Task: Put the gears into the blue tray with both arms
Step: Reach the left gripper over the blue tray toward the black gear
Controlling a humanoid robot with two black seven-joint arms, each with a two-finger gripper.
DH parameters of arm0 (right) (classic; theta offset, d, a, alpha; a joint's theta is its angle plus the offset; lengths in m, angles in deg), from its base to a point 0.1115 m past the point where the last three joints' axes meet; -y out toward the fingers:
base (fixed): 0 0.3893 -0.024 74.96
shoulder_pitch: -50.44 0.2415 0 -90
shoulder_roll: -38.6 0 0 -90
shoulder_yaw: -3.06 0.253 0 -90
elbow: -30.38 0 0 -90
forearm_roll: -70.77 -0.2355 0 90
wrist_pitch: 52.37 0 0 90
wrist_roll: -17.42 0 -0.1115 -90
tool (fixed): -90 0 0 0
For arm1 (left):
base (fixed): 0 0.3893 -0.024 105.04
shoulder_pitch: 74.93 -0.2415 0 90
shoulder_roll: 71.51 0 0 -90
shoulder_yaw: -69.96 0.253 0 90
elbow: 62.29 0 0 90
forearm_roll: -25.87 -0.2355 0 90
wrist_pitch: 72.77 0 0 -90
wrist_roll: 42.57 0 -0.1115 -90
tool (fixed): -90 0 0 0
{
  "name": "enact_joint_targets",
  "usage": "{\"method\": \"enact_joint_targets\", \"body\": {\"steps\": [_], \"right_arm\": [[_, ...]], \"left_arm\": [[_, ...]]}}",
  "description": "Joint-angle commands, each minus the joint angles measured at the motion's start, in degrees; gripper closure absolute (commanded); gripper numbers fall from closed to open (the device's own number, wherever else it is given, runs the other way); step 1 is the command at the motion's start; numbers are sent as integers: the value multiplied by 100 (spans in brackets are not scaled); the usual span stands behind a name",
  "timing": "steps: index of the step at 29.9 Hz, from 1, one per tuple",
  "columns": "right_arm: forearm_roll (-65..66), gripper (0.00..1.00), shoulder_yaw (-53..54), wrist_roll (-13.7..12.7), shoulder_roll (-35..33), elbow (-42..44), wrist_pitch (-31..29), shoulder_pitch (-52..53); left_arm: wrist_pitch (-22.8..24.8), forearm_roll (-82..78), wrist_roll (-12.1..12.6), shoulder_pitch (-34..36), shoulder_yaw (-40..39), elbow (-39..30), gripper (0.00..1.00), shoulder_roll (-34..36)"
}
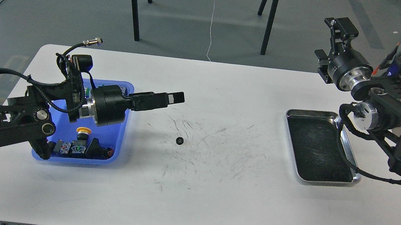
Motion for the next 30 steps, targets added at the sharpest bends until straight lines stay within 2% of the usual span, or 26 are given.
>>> {"method": "enact_joint_targets", "body": {"steps": [1,5,9,12,15,19,21,24,28,30], "right_arm": [[2,5,176,2,-3,-47,0,-169],[2,4,185,2,-3,-56,0,-178],[2,4,194,2,-3,-47,0,-213],[2,4,194,2,-3,-56,9,-222],[2,4,203,2,-3,-47,53,-231],[2,4,360,2,-3,-47,123,-310],[2,4,414,2,-3,-47,123,-354],[2,4,457,11,6,-56,132,-407],[11,4,642,11,6,-117,123,-600],[11,4,712,11,-3,-196,115,-670]], "left_arm": [[-41,621,0,-142,-262,392,0,-305],[-85,798,0,-397,-639,411,0,-278],[-489,859,0,-651,-1289,481,0,-349],[-542,973,0,-722,-1589,498,0,-410],[-569,1219,0,-757,-1572,481,0,-805],[-648,1299,0,-837,-1537,482,0,-912],[-674,1281,0,-811,-1424,219,0,-771],[-657,1229,0,-732,-942,183,0,-315],[-657,660,0,-91,235,15,0,20],[-648,290,0,225,509,-89,0,134]]}}
